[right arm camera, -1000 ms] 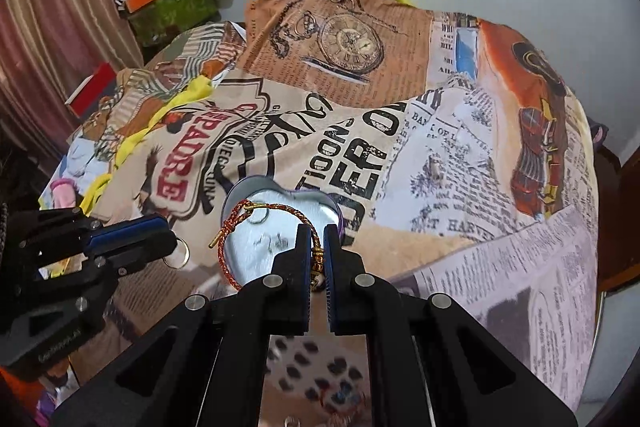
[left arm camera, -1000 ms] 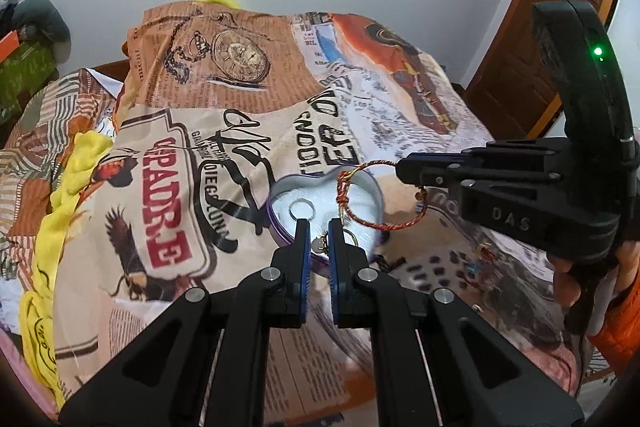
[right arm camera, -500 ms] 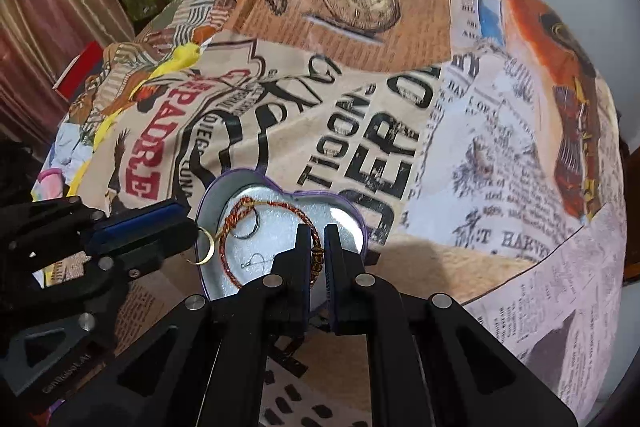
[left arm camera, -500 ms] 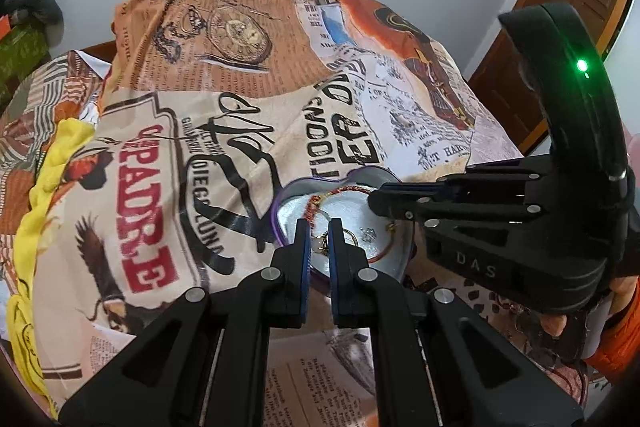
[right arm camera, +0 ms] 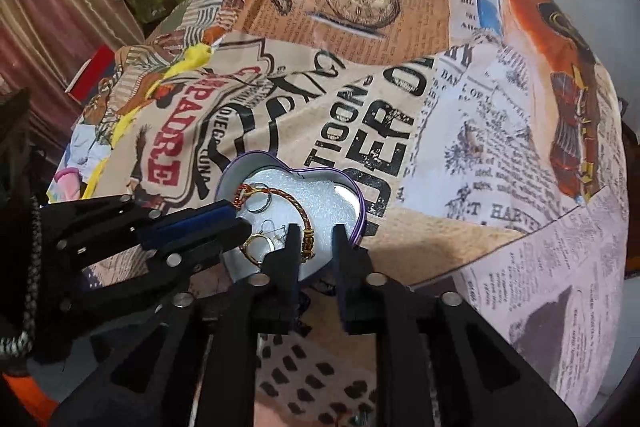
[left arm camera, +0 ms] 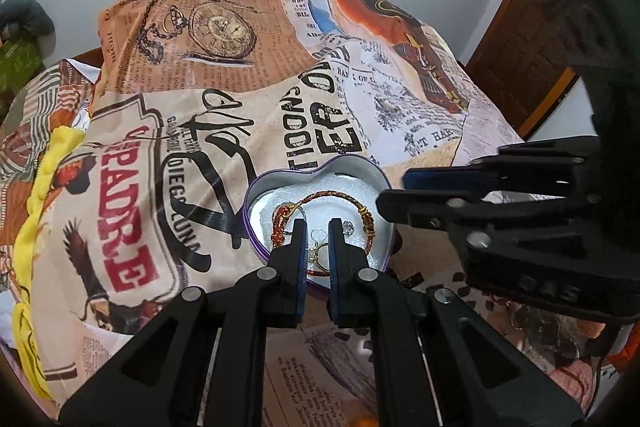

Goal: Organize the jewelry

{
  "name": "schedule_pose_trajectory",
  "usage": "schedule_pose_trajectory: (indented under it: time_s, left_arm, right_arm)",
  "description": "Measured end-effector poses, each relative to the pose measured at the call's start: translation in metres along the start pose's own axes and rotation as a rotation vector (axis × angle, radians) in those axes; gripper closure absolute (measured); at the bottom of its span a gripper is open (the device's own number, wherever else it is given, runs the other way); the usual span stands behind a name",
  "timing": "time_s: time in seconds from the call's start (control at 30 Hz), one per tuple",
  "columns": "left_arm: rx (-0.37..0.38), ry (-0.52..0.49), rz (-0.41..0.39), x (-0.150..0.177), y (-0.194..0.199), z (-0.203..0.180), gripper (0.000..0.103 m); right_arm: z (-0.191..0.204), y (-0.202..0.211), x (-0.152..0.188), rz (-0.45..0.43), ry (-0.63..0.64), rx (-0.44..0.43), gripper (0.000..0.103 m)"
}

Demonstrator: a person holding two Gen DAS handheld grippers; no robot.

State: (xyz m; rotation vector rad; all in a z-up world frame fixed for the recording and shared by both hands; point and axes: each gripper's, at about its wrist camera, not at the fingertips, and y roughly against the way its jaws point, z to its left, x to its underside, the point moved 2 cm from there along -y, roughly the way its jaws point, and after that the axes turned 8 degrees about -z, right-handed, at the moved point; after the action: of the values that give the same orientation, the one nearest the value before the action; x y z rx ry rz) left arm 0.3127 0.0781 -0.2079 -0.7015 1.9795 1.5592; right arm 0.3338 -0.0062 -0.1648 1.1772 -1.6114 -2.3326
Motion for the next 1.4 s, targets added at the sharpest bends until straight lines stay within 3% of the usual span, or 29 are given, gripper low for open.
schedule_pose_trajectory:
  time_s: [0.1, 0.33, 0.6, 0.87, 1.4]
  left_arm:
    - [-0.015, -0.015, -0.015, -0.003, 0.010, -0.003, 0.091]
    - [-0.035, -0.026, -0.065, -0.006, 0.045, -0.012, 0.071]
    - [-0.037, -0.044, -0.091, 0.001, 0.080, -0.026, 0.071]
    - [-0.003, -0.114, -0.075, 0.022, 0.093, -0.059, 0.067]
    - [0.102, -0.153, 0.081, 0.067, 0.046, -0.109, 0.067]
  right_arm:
    - [0.001, 0.013, 0.000, -0.035, 0.006, 0.001, 0.072]
    - [0.007, 0.047, 0.003, -0.107, 0.033, 0.032, 0.071]
    - [0.003, 0.092, 0.023, -0.178, 0.037, 0.055, 0.071]
    - [-0.009, 0.114, 0.055, -0.186, 0.026, 0.098, 0.071]
    - [-0.025, 0.109, 0.117, -0.119, 0.013, 0.115, 0.071]
